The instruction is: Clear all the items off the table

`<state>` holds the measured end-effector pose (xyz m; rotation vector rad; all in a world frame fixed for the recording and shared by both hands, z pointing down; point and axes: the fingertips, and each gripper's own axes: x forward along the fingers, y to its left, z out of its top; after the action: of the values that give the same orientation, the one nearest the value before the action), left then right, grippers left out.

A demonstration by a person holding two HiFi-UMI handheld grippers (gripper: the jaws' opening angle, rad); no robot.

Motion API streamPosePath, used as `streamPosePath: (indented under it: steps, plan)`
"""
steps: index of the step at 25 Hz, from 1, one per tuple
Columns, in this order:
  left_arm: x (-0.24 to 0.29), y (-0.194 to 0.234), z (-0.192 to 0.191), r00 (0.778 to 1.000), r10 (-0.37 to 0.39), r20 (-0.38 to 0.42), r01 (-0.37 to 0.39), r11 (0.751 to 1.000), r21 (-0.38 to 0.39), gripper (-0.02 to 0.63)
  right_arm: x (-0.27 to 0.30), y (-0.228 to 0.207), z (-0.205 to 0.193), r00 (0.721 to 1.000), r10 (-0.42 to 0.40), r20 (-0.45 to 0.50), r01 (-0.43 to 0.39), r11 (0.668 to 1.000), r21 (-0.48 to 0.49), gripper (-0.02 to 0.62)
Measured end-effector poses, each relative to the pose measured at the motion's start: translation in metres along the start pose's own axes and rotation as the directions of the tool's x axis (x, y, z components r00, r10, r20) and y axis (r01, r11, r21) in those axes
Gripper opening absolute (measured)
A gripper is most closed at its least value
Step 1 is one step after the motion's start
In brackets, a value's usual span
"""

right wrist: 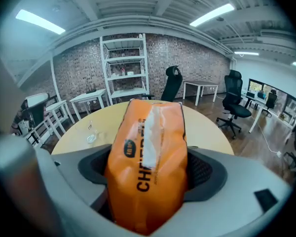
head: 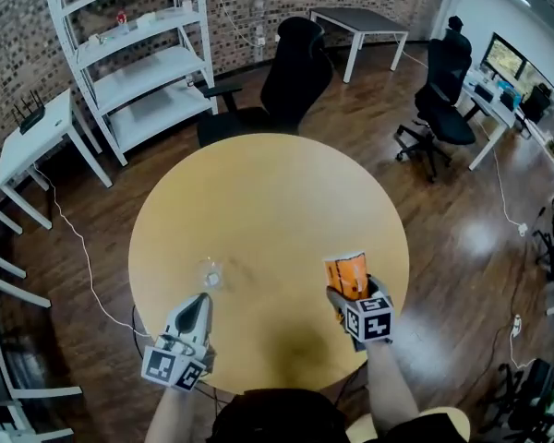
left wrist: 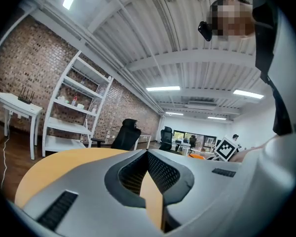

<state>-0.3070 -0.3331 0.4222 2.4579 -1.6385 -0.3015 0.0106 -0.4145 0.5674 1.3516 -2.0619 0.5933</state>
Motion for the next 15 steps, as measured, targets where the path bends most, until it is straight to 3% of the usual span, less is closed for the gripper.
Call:
streamPosePath:
  steps: [5,10,15]
  plan:
    - [-0.001,0.023,-0.033,0.989,0.137,-0.051,-0.138,0.99,-0.011,0.0,0.039,0.001,-0.028,0.994,-0.009,-0.112,0.006,1.0,-0.023,0.42]
    - [0.004,0.019,-0.092,0.979,0.149,-0.141,-0.156,0.987,-0.036,0.0,0.069,-0.012,-0.066,0.983,-0.03,-0.179,0.021,0.999,-0.048,0.42]
    - [0.002,0.032,-0.116,0.967,0.17,-0.192,-0.182,0.982,-0.045,0.0,0.086,-0.012,-0.082,0.972,-0.072,-0.224,0.054,0.995,-0.083,0.42]
